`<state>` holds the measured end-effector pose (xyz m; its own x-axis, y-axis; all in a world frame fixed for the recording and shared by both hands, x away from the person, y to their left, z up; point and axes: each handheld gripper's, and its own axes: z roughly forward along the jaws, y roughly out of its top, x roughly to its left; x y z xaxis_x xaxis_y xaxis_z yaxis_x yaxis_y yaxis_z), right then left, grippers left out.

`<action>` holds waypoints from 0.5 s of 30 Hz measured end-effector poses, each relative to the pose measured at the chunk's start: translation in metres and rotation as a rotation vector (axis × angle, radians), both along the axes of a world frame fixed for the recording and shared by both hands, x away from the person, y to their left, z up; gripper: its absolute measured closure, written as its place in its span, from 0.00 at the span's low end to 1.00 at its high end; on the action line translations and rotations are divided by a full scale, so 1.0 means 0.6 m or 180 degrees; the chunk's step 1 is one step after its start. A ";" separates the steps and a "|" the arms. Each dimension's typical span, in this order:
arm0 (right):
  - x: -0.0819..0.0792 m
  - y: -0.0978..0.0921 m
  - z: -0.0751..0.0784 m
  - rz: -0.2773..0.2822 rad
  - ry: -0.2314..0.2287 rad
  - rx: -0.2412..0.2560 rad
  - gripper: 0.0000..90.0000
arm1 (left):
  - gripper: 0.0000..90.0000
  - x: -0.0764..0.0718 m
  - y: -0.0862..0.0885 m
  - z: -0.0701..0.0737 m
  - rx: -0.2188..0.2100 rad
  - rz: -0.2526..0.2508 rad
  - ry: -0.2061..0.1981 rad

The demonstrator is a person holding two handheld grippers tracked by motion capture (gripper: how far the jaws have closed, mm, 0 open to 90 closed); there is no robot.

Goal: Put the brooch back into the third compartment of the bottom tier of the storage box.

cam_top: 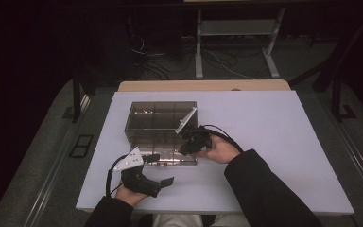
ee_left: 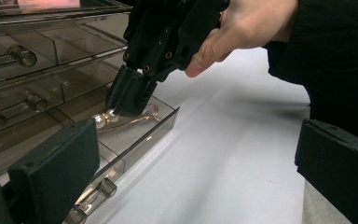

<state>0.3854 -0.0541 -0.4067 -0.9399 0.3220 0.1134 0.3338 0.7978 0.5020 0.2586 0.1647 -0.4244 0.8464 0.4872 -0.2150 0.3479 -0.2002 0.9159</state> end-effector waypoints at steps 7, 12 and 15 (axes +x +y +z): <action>-0.002 0.002 -0.007 -0.0016 0.0026 0.0000 0.87 | 0.00 0.000 0.000 0.000 0.0005 -0.0003 0.0002; -0.006 0.000 -0.001 0.0009 -0.0013 0.0046 0.81 | 0.00 0.000 0.000 0.000 0.0004 -0.0006 0.0005; -0.010 -0.002 0.005 0.0005 -0.0014 0.0068 0.78 | 0.00 0.000 -0.001 0.000 0.0005 -0.0008 0.0006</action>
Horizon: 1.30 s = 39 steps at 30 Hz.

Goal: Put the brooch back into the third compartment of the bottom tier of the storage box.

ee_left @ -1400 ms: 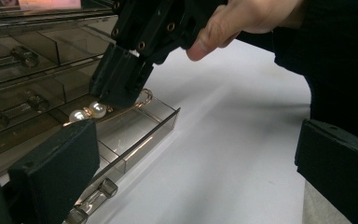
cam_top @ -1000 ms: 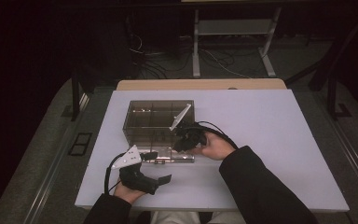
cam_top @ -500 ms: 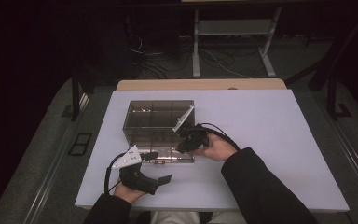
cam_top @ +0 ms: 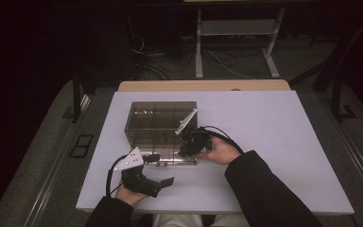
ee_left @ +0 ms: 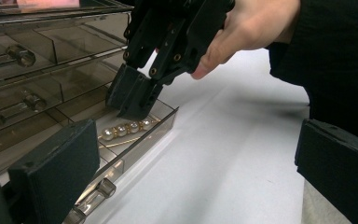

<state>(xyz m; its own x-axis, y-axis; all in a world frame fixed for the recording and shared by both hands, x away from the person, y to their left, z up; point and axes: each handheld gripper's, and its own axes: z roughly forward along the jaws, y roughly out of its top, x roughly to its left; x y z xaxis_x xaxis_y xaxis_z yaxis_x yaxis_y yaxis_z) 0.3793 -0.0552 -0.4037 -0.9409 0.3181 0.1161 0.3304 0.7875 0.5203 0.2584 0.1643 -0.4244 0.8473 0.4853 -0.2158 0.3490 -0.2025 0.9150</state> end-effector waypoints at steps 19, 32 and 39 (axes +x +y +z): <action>-0.026 -0.037 0.039 -0.0024 -0.0045 0.0167 0.45 | 0.00 0.000 -0.002 -0.001 0.0003 0.0000 -0.0002; -0.037 -0.085 0.053 -0.0204 -0.0034 0.0297 0.21 | 0.00 0.000 -0.001 -0.001 0.0010 0.0004 0.0001; -0.041 -0.110 0.056 -0.0280 -0.0012 0.0378 0.12 | 0.00 0.000 -0.002 -0.001 0.0008 0.0009 0.0002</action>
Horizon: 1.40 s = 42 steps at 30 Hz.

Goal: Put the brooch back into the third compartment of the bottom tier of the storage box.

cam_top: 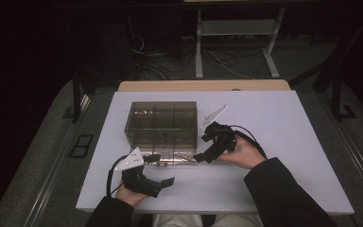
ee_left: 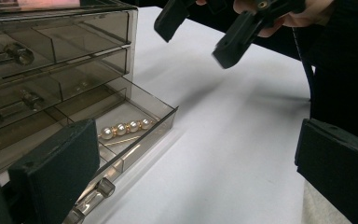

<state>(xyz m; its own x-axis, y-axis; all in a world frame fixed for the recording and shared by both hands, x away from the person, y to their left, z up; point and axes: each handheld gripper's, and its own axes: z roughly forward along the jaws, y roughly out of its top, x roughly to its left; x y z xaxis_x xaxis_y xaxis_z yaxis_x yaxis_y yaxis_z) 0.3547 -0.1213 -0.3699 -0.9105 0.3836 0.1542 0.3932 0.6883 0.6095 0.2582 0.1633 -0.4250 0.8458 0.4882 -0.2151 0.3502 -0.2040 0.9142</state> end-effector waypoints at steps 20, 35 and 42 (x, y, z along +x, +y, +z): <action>-0.016 -0.060 -0.002 -0.0294 0.0019 0.0161 0.00 | 0.00 0.001 0.001 -0.001 0.0002 0.0009 0.0003; -0.030 -0.107 -0.005 -0.0444 -0.0007 0.0273 0.00 | 0.00 0.001 0.000 -0.001 -0.0003 0.0013 0.0005; -0.039 -0.127 -0.008 -0.0516 -0.0007 0.0295 0.00 | 0.00 0.001 0.000 -0.001 0.0004 0.0013 0.0005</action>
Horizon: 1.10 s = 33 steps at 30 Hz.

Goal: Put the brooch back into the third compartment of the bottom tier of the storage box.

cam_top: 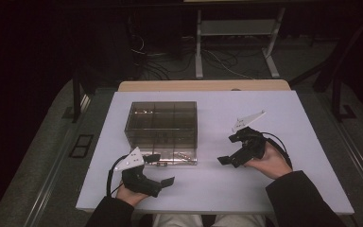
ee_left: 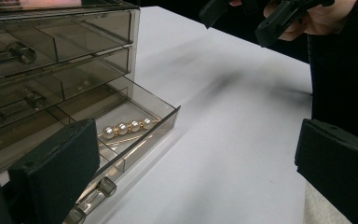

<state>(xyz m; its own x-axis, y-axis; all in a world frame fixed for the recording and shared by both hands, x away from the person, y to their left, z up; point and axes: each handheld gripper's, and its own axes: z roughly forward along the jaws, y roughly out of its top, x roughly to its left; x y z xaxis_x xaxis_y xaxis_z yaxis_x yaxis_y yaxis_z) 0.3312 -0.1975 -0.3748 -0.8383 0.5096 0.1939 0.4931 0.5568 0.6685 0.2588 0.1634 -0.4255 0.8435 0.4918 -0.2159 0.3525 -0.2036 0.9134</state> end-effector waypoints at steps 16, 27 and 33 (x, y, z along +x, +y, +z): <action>-0.025 -0.049 -0.010 -0.0225 0.0006 0.0115 0.00 | 0.00 0.000 0.000 0.000 0.0003 0.0001 -0.0002; -0.048 -0.083 -0.026 -0.0385 0.0033 0.0223 0.00 | 0.00 0.000 0.000 0.001 0.0001 0.0002 -0.0006; -0.064 -0.107 -0.037 -0.0523 0.0016 0.0308 0.00 | 0.00 0.000 0.000 0.000 0.0012 0.0008 -0.0006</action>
